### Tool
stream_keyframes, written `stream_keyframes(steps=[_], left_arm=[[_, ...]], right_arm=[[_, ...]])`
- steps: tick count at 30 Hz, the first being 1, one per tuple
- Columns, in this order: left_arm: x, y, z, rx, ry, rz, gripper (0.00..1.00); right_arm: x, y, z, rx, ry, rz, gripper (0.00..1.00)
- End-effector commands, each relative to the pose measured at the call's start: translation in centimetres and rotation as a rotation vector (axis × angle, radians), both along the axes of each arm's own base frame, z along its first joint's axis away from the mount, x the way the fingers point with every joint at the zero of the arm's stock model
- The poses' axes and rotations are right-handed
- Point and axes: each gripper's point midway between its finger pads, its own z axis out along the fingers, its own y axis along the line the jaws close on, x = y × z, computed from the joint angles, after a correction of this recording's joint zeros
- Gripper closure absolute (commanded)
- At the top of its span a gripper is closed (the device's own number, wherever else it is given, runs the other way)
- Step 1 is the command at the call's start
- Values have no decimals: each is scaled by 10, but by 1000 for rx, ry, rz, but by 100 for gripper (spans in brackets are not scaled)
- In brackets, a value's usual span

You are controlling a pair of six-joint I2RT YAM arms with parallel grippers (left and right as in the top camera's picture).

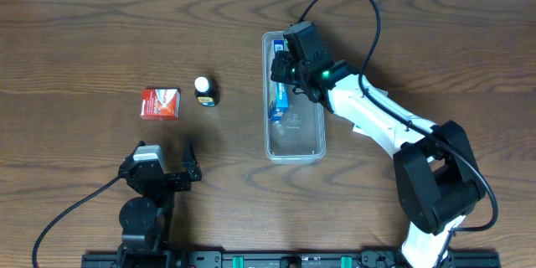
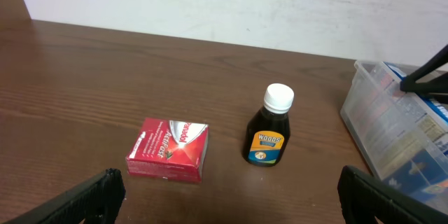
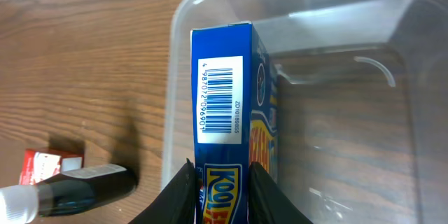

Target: Pack container

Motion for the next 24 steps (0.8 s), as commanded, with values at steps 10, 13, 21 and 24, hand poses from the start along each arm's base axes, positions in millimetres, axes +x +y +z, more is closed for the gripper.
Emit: stream_keyframes(steps=[10,13,21,24], left_arm=[[0,-2,-15,14,34,-13,2],[0,-2,-15,14,34,-13,2],[0,-2,-15,14,34,-13,2],[0,-2,-15,14,34,-13,2]], right_arm=[[-4,-3,-11,-11,46,-9,64],[-4,-16,-16,-55,55,-43,60],[-4,-40,-16,-98,84,-59,64],[-1,-48,-11,-112,68,-50,64]])
